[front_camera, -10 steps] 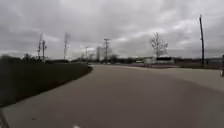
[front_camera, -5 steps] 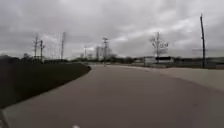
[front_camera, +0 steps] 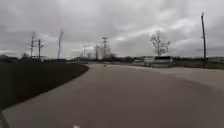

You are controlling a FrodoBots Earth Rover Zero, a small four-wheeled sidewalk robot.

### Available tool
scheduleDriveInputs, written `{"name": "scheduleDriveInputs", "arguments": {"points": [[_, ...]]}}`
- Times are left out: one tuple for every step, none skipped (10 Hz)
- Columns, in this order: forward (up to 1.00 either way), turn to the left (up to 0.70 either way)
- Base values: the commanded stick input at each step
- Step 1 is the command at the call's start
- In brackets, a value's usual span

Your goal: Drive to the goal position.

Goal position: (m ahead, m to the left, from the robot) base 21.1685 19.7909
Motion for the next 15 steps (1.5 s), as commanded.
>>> {"name": "scheduleDriveInputs", "arguments": {"points": [[1.00, 0.00], [1.00, 0.00], [1.00, 0.00], [1.00, 0.00], [1.00, 0.00], [1.00, 0.00], [1.00, 0.00], [1.00, 0.00], [1.00, 0.00], [1.00, 0.00], [1.00, 0.00], [1.00, 0.05], [1.00, 0.26], [1.00, 0.36], [1.00, 0.34]]}}
